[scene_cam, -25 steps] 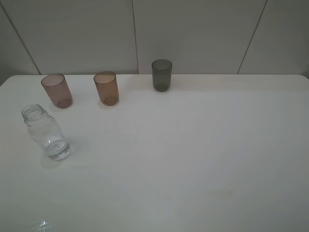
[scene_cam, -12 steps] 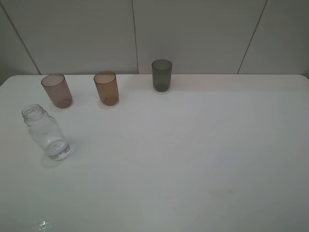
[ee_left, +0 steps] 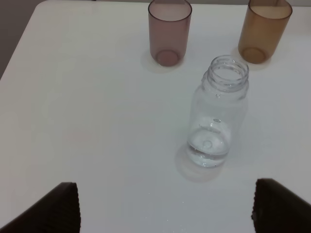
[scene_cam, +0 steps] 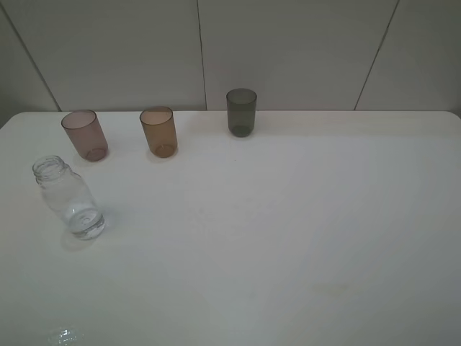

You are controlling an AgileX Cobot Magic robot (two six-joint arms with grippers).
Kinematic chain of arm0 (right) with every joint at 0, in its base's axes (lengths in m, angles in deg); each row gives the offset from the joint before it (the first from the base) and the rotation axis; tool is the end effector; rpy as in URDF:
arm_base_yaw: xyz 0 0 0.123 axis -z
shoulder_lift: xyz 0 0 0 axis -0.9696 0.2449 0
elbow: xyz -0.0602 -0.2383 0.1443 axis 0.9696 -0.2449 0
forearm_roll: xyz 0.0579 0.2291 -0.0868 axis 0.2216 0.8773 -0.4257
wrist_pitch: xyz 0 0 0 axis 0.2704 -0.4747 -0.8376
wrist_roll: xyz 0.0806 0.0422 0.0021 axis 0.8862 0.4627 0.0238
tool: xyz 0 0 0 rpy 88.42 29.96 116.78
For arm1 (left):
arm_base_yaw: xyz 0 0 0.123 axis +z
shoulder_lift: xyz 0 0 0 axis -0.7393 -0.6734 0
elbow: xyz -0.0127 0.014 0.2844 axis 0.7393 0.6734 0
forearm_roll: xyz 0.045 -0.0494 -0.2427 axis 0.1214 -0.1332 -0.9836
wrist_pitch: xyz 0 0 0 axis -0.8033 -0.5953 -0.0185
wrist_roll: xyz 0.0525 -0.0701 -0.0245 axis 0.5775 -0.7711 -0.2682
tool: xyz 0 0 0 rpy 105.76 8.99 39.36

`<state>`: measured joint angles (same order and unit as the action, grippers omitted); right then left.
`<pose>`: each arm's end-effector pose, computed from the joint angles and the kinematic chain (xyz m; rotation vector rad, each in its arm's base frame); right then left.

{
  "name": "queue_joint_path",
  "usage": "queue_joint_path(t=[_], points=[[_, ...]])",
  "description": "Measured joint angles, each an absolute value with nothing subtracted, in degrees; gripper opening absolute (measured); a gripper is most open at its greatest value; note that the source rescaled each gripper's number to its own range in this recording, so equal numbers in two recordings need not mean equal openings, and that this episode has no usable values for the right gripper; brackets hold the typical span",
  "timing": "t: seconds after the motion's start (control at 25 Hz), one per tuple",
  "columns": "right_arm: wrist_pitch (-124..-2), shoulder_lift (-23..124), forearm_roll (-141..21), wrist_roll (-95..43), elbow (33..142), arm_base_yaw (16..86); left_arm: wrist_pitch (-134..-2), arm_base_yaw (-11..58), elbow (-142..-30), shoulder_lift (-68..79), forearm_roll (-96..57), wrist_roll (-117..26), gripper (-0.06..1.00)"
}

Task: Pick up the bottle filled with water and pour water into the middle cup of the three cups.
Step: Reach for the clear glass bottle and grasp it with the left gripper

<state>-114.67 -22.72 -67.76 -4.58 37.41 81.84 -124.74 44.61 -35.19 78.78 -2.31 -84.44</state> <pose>-0.0077 0.0008 0.2828 0.0805 2.0247 -0.0824 -0.0063 0.0053 0.2792 -0.0353 2.0276 -0.0131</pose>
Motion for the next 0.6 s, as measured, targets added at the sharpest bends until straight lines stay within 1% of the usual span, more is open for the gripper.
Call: queue_joint_path(t=[0.24,0.44,0.52,0.6], points=[[-114.67,-22.72,-67.76,-4.58,37.41,81.84,-124.74,44.56,-35.19,78.78,-2.31,-84.44,0.64],[-114.67,-22.72,-67.76,-4.58,37.41,81.84,-124.16,41.75,-35.77,77.18,-1.99,-84.2,0.64],[-114.67,-22.72,-67.76,-4.58,37.41,81.84,-121.29,40.68,-36.21,73.04,-1.42,-83.79,0.64],[-114.67,-22.72,-67.76,-4.58,37.41,81.84,-115.64,39.75,-36.21,68.16,-1.48,-83.06,0.64]])
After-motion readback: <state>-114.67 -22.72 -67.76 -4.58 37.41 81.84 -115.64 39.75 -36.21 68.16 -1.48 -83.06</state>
